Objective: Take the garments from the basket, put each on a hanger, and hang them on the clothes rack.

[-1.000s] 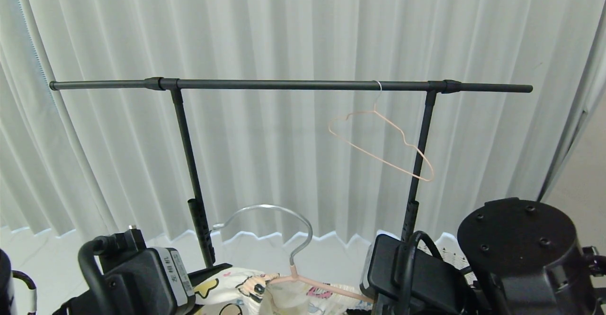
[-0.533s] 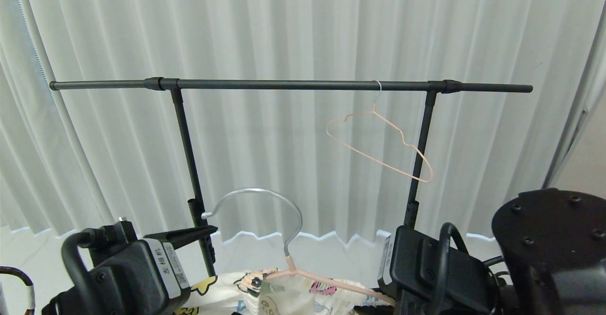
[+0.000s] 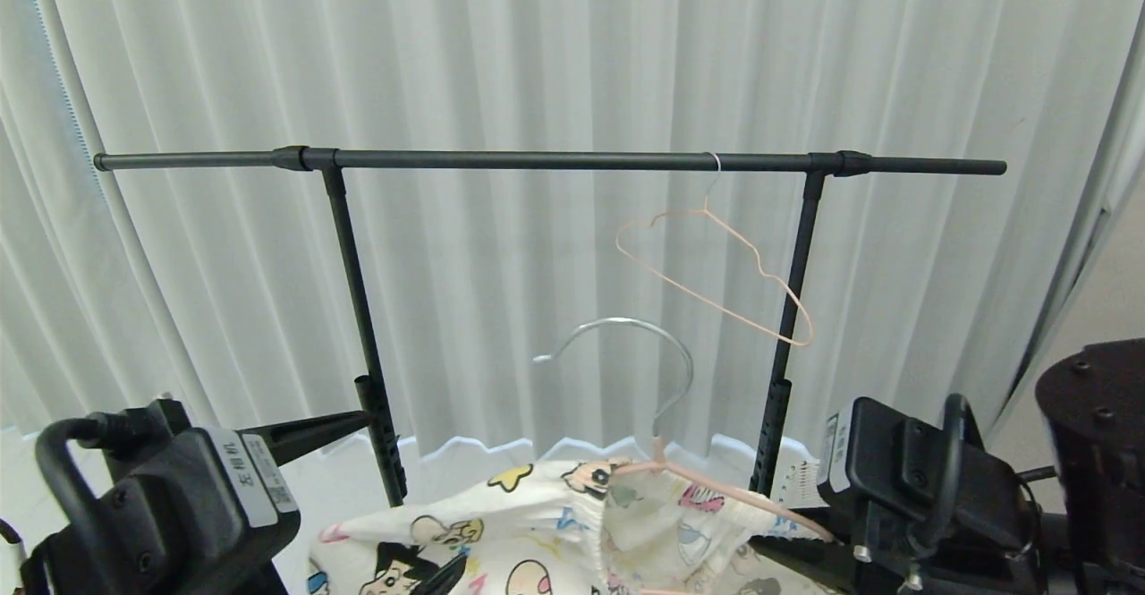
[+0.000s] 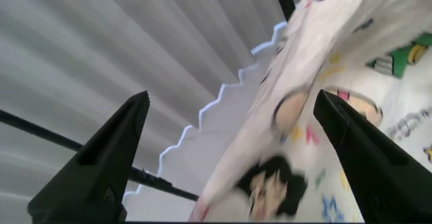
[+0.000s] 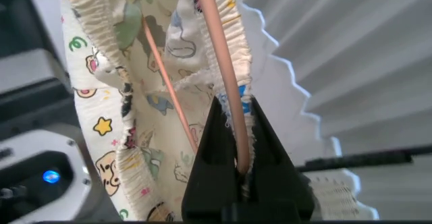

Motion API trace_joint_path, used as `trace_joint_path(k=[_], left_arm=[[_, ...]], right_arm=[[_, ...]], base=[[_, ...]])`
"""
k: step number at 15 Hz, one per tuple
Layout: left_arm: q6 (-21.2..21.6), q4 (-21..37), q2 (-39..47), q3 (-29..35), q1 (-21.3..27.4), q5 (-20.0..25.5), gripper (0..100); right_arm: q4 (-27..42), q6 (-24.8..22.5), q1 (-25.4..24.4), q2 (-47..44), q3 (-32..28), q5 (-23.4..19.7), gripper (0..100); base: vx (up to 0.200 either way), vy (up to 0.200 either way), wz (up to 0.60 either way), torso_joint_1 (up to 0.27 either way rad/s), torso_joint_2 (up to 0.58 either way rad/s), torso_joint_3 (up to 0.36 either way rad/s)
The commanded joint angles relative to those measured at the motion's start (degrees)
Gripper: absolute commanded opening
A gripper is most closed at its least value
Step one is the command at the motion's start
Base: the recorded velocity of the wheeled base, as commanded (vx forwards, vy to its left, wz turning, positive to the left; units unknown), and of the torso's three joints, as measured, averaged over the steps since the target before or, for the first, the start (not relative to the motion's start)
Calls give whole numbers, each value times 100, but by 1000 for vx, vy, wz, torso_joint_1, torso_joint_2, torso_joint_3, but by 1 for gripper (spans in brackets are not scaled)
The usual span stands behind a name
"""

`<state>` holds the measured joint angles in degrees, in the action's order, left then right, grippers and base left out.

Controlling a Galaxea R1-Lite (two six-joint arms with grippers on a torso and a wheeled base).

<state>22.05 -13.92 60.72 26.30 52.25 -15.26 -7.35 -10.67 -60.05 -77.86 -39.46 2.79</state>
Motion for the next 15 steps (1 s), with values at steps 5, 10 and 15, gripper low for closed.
trace_joint_path(k=[5, 10, 15], left_arm=[[-26, 3, -517, -757, -514, -29, 100], [-764, 3, -465, -1258, -1744, 893, 100], [-790, 3, -544, -1461, -1762, 973, 100]], right_arm=[[-30, -129, 547, 553, 343, -42, 0], [-82, -630, 538, 720, 299, -640, 0], [-249, -647, 538, 729, 307, -683, 0]], base=[[0, 0, 0, 0, 0, 0], [0, 0, 0, 0, 0, 0], [0, 0, 0, 0, 0, 0]])
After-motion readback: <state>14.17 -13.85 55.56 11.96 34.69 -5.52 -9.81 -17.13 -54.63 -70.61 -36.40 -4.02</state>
